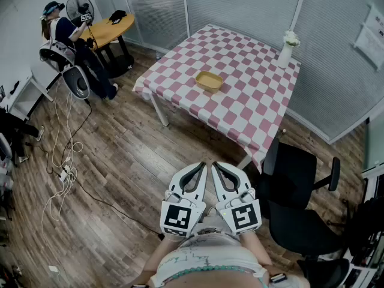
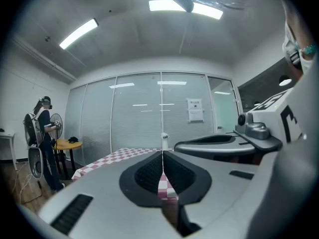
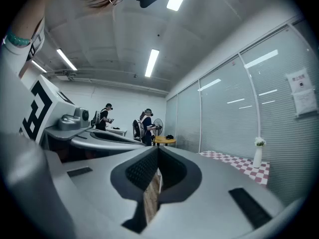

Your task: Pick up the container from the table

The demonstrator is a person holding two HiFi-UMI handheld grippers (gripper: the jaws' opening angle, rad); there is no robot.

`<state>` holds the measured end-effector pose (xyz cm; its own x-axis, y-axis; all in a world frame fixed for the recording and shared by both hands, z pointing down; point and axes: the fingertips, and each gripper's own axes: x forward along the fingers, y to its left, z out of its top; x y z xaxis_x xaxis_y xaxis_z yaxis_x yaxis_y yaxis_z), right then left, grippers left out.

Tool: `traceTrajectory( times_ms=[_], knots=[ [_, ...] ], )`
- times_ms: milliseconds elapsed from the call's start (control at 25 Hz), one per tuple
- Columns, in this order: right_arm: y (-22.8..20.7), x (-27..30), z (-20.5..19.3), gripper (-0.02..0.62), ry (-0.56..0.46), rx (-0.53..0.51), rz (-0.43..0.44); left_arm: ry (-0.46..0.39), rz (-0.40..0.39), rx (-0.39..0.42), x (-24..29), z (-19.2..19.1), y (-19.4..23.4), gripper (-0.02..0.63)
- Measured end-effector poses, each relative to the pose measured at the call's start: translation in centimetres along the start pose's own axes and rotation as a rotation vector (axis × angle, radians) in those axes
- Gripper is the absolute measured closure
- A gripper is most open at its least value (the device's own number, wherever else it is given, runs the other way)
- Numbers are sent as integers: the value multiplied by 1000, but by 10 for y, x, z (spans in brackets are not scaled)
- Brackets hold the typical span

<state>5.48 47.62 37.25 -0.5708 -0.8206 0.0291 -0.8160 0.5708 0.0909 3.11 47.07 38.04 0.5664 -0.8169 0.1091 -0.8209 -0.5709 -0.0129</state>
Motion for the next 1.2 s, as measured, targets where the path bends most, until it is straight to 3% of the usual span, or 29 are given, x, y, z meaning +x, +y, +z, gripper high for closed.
traceTrajectory(
  times_ms=[200, 600, 1200],
  knots=[
    [-6, -14, 2, 601, -40, 27, -9, -9, 6, 10, -3, 1, -13, 588],
    [-16, -35, -13, 601, -15, 27, 22, 14, 28, -6, -7, -9, -40, 588],
    [-17, -26, -22, 601, -22, 58, 77, 36, 70, -36, -1, -21, -32, 588]
  ],
)
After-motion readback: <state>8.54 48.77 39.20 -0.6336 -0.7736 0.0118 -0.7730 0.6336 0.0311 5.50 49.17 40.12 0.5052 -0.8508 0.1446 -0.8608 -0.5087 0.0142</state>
